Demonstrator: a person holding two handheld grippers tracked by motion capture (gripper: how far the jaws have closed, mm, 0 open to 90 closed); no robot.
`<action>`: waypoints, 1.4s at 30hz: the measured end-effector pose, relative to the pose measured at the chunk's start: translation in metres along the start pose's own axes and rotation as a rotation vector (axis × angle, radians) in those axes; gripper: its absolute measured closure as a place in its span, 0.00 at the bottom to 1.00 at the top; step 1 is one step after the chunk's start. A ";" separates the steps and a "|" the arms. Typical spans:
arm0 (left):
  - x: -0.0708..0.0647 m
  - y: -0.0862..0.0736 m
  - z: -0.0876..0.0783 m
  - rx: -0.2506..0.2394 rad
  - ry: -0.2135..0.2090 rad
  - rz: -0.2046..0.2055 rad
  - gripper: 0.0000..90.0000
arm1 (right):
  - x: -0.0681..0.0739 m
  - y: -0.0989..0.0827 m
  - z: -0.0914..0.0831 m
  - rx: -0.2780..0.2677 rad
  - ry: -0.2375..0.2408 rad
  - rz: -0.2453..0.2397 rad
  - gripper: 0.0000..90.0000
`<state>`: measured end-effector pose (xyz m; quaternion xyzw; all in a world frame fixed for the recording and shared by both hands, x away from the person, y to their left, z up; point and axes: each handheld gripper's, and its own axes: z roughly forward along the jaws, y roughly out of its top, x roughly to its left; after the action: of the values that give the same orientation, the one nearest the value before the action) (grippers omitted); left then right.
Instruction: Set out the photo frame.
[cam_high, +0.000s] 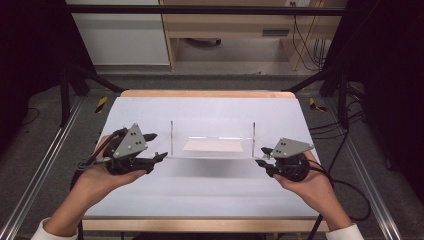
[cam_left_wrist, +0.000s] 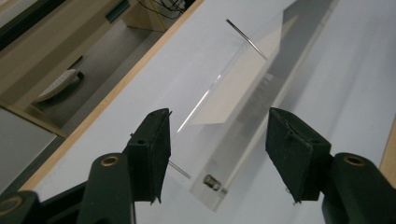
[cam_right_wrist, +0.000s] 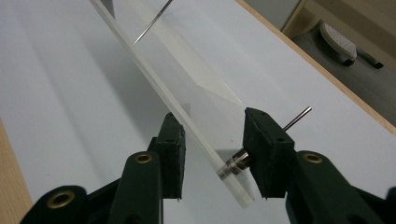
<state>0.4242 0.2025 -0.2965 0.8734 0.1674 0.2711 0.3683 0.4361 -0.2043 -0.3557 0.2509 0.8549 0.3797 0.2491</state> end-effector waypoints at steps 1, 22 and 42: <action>-0.004 -0.001 0.003 0.009 0.004 0.025 0.47 | 0.000 0.001 0.000 0.000 0.001 0.002 0.67; -0.014 -0.013 0.049 0.085 0.008 0.129 0.70 | -0.008 0.006 0.000 0.012 0.019 0.032 0.67; -0.005 -0.012 0.051 0.098 0.001 0.077 0.78 | -0.005 -0.020 0.005 -0.083 -0.055 -0.002 0.53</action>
<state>0.4492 0.1800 -0.3371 0.8959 0.1471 0.2771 0.3144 0.4383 -0.2161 -0.3727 0.2500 0.8314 0.4077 0.2831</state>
